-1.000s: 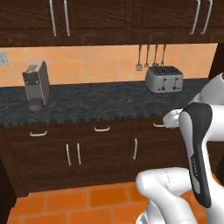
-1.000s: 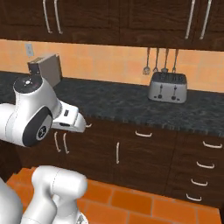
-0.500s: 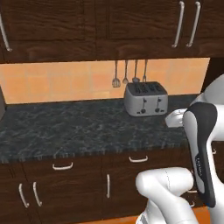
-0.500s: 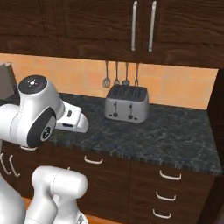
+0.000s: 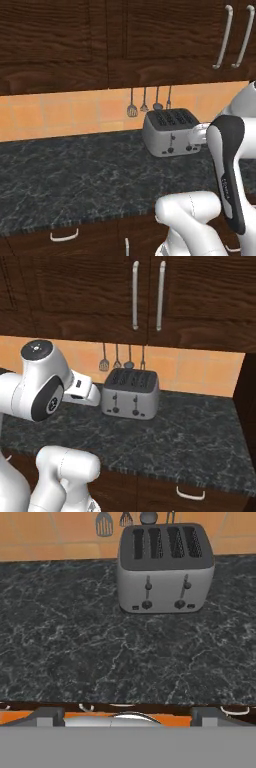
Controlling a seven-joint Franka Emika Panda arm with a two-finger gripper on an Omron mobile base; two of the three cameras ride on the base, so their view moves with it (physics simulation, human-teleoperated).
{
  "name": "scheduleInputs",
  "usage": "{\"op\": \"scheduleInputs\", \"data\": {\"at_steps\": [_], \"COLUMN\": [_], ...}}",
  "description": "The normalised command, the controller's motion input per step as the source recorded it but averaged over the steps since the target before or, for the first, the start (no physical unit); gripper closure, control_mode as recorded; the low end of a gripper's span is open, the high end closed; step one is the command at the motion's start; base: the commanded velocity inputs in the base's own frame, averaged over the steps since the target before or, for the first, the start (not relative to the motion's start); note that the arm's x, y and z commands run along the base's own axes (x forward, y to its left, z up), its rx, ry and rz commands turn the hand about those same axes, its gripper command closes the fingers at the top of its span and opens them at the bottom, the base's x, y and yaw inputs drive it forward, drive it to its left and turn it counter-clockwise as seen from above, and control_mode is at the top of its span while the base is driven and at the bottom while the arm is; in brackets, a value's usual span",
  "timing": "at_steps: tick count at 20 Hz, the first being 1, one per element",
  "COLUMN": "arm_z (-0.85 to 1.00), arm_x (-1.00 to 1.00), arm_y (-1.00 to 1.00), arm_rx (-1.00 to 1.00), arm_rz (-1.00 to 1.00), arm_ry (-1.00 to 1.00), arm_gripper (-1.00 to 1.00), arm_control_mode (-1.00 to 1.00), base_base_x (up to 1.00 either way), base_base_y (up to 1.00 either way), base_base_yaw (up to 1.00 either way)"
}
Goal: Navigate to the toaster.
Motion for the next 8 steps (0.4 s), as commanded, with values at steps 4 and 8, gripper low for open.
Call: {"op": "scheduleInputs", "data": {"at_steps": [4, 8], "arm_z": [0.00, 0.00], "arm_x": [0.00, 0.00], "arm_y": [0.00, 0.00], "arm_rx": [0.00, 0.00], "arm_rz": [0.00, 0.00], "arm_ry": [0.00, 0.00], "arm_gripper": [-1.00, -1.00], "arm_control_mode": [1.00, 1.00], "base_base_x": [1.00, 0.80], "base_base_y": [-0.44, -0.99], "base_base_yaw": [-0.24, -0.16]}}
